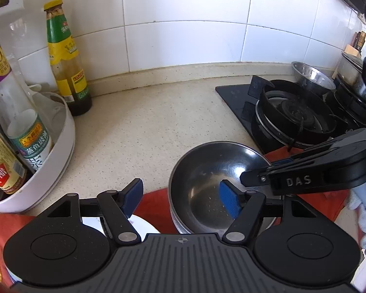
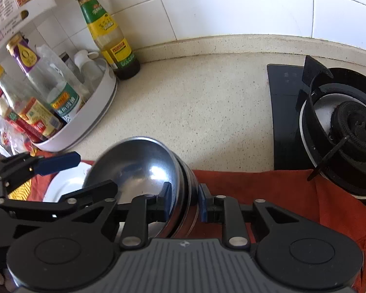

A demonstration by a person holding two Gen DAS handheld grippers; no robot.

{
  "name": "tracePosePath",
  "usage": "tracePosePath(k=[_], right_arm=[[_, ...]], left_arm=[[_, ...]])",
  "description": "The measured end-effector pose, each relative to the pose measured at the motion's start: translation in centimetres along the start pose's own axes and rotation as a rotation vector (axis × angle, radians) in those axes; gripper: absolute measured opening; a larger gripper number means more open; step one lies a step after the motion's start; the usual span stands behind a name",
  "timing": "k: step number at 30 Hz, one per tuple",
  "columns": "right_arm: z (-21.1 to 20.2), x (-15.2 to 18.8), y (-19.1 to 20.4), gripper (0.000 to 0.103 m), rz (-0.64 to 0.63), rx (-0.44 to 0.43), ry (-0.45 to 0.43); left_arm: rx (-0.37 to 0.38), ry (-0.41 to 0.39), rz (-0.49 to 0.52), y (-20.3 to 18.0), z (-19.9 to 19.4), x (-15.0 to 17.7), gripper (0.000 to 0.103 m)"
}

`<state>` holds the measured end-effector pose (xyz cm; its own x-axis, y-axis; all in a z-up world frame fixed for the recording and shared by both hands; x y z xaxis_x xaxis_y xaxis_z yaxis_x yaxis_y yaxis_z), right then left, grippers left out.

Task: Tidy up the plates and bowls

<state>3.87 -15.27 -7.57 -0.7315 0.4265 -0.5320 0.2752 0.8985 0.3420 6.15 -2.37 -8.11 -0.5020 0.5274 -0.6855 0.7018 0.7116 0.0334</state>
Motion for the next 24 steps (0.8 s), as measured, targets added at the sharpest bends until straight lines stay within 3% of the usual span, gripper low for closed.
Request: tracePosePath(k=[11, 18, 24], right_arm=[[-0.5, 0.0, 0.2, 0.030, 0.017, -0.021, 0.011], [-1.6, -0.1, 0.7, 0.038, -0.016, -0.026, -0.005], [-1.4, -1.0, 1.5, 0.046, -0.112, -0.066, 0.012]], left_arm=[[0.054, -0.074, -0.009, -1.0, -4.3, 1.7, 0.085], [0.089, -0.049, 0.006, -3.3, -4.8, 4.4, 0.089], [0.056, -0.010, -0.011, -4.7, -3.7, 7.2, 0.095]])
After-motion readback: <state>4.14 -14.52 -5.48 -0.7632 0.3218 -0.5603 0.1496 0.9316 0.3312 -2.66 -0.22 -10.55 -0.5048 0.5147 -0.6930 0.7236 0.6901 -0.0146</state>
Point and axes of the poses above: each gripper's, at about its wrist camera, not at the fingertips, and z roughly the way its jaws point, y to its left, x to its underside, the point moved 7 cm from there along z, roughly the way its jaws point, and after that the axes turned 1 degree about z, right-handed, at the moved point
